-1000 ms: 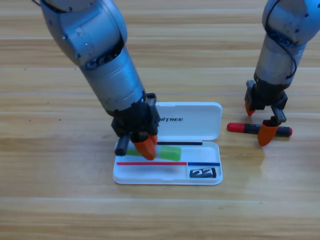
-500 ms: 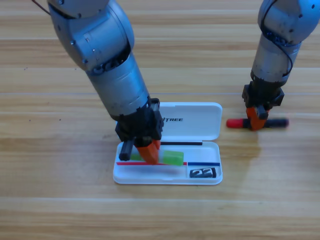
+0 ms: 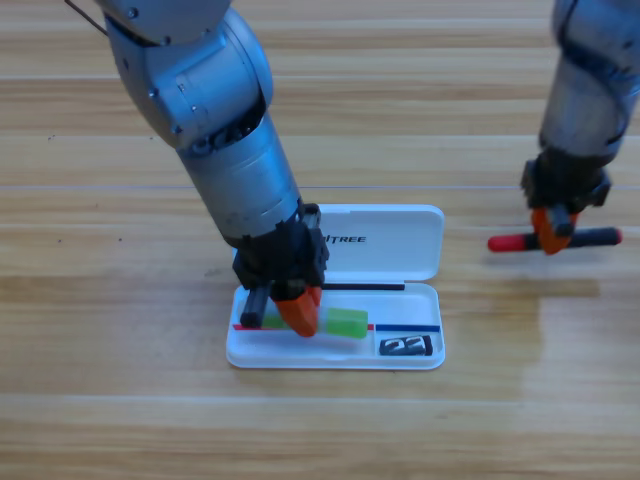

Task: Clean up eraser and pencils

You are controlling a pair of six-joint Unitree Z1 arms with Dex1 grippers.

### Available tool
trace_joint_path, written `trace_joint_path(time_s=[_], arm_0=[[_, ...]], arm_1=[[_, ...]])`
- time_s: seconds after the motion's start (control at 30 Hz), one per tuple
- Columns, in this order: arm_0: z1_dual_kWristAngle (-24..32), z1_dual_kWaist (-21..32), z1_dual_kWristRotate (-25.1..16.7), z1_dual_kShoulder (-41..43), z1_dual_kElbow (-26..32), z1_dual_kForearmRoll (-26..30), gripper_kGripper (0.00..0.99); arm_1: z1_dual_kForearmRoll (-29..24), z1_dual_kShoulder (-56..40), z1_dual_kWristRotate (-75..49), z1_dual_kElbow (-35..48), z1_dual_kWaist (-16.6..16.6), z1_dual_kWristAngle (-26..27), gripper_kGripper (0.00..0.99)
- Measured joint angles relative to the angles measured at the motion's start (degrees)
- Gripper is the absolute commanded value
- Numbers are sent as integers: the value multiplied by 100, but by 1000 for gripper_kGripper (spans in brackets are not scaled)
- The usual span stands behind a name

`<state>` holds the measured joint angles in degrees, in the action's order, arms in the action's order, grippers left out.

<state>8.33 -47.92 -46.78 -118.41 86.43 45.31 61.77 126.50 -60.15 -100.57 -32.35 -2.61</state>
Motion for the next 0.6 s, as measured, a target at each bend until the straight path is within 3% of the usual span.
trace_joint_path(time_s=[0.2, 0.37, 0.43, 0.47, 0.53, 0.6], arm_0=[[0, 0, 0, -11, 0, 0, 0], [0, -1, 0, -11, 0, 0, 0], [0, -1, 0, -11, 0, 0, 181], [0, -1, 0, -11, 0, 0, 348], [0, -1, 0, -11, 0, 0, 776], [0, -1, 3, -11, 0, 0, 931]], arm_1=[[255, -930, 19, 253, -14, 111, 0], [462, -1427, 18, 487, -166, 582, 0], [488, -1545, 21, 557, -286, 604, 0], [497, -1587, 30, 570, -346, 606, 0], [512, -1654, 58, 586, -433, 624, 0], [534, -1717, 85, 589, -518, 660, 0]])
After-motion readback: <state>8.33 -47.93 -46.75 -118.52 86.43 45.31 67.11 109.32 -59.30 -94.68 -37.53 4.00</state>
